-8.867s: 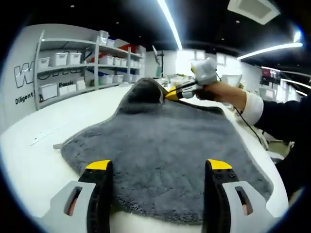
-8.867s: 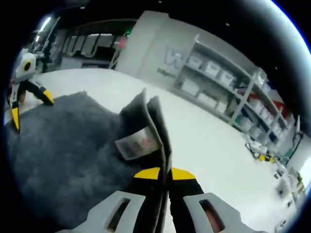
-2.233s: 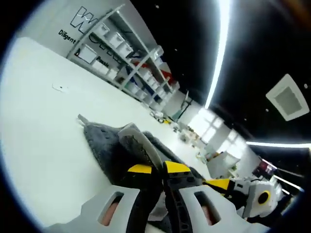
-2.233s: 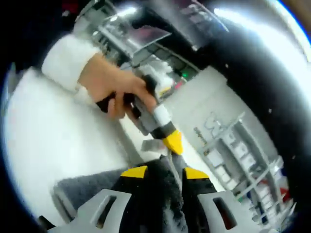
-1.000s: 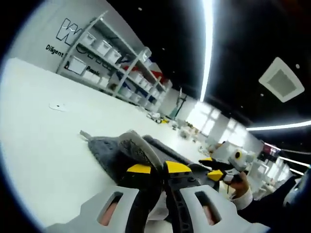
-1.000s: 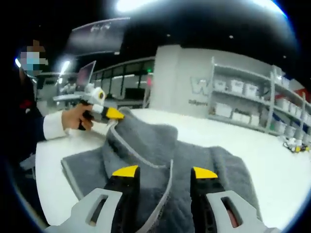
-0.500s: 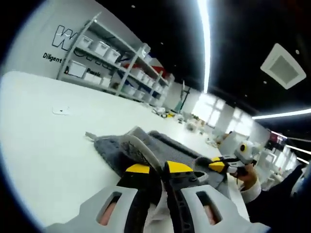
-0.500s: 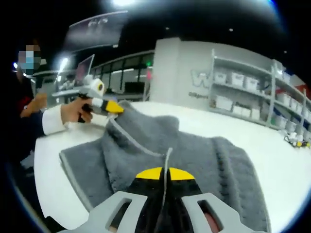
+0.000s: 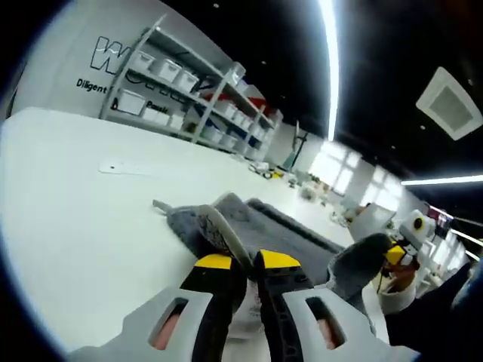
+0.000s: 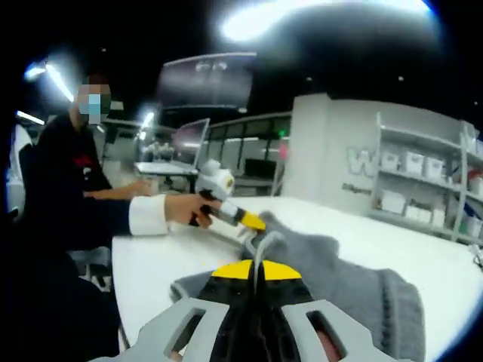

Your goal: Open the folded towel by lifting each exposed corner and separating the folded layers until the towel lies flat within the target outline without major curled edges

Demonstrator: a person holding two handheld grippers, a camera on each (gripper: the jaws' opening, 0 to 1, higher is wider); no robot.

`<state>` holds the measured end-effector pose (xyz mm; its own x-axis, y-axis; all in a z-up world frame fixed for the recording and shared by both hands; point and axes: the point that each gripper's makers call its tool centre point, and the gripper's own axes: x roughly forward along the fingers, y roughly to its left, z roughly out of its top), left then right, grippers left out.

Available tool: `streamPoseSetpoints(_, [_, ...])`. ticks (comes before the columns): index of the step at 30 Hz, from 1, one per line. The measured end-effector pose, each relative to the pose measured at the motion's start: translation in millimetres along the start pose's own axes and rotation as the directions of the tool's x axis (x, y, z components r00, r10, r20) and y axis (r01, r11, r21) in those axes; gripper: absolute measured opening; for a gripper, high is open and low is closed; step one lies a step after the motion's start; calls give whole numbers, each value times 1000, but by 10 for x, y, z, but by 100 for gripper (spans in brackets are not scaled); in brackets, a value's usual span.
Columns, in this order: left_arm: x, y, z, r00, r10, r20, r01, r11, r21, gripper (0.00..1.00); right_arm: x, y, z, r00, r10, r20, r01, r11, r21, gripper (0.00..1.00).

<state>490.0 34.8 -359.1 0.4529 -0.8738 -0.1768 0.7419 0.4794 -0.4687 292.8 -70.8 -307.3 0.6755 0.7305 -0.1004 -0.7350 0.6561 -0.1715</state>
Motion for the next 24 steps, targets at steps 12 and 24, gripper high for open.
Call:
streamPoseSetpoints(12, [-123,253,96,999,43,17,-42,998,-37,10,346,663,0,988,140,-59,-148,977,-154,0])
streamPoseSetpoints(24, [-138,162,208,995,34,89,-33,999,-9,7,500,928,-21,985,166,-52,-174,962,-210,0])
